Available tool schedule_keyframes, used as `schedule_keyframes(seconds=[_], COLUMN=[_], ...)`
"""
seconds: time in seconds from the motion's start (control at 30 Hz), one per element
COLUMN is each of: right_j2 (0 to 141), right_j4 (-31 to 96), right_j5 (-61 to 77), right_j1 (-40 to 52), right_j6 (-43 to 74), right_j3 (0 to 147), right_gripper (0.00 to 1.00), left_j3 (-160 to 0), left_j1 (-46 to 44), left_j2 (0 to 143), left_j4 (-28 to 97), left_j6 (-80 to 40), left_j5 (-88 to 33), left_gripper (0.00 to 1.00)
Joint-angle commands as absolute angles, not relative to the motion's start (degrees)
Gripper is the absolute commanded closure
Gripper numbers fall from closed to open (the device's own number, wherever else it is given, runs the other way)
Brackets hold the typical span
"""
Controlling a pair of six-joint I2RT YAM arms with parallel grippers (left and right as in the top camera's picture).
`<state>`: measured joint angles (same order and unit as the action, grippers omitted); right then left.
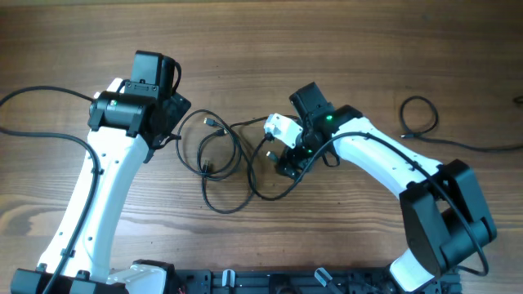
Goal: Untangle cables
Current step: 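Bring the right gripper back toward the center of the table, then grasp a black cable end with the right gripper and lift it up-right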
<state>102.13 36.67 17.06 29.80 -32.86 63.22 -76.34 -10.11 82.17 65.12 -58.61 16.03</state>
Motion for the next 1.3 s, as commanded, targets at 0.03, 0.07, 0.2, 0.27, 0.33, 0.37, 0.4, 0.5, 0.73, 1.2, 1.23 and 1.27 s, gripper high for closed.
schedule_keyframes(seconds=[0.03, 0.07, 0.2, 0.27, 0.33, 0.37, 0.4, 0.5, 0.73, 1.2, 1.23, 1.27], right_j2=[102.91, 102.94, 102.94, 102.94, 102.94, 102.94, 102.94, 102.94, 102.91, 90.67, 89.30, 87.64], right_j4=[36.05, 35.46, 30.00, 27.18, 26.57, 26.22, 25.61, 24.47, 22.90, 20.71, 19.53, 17.87], right_j5=[19.42, 19.42, 19.62, 19.59, 19.59, 19.59, 19.55, 19.40, 19.20, 8.73, 7.79, 5.78], right_j1=[29.71, 29.71, 29.71, 29.71, 29.71, 29.71, 29.71, 29.71, 29.71, 29.71, 29.71, 29.71], right_j6=[-37.58, -38.44, -41.47, -42.04, -42.09, -42.06, -42.06, -42.06, -39.72, -31.27, -31.31, -31.38], right_j3=[58.78, 57.52, 51.94, 49.67, 48.99, 48.99, 48.99, 48.99, 49.19, 57.41, 57.49, 57.49], right_gripper=[0.00, 0.00, 0.01, 0.09, 0.16, 0.23, 0.34, 0.74, 0.96, 0.96, 0.96, 0.96], left_j3=[-76.07, -76.07, -76.07, -76.07, -76.07, -76.07, -76.07, -76.07, -76.07, -76.07, -76.07, -76.07], left_j1=[-9.85, -9.85, -9.85, -9.85, -9.85, -9.85, -9.85, -9.85, -9.85, -9.85, -9.85, -9.85], left_j2=[81.12, 81.12, 81.12, 81.12, 81.12, 81.12, 81.12, 81.12, 81.12, 81.12, 81.12, 81.12], left_j4=[65.17, 65.17, 65.17, 65.17, 65.17, 65.17, 65.17, 65.17, 65.17, 65.17, 65.17, 65.17], left_j6=[-57.87, -57.87, -57.87, -57.87, -57.87, -57.87, -57.87, -57.87, -57.87, -57.87, -57.87, -57.87], left_j5=[16.99, 16.99, 16.99, 16.99, 16.99, 16.99, 16.99, 16.99, 16.99, 16.99, 16.99, 16.99], left_gripper=[0.00, 0.00, 0.00, 0.00, 0.00, 0.00, 0.00, 0.00, 0.00, 0.00, 0.00, 0.00])
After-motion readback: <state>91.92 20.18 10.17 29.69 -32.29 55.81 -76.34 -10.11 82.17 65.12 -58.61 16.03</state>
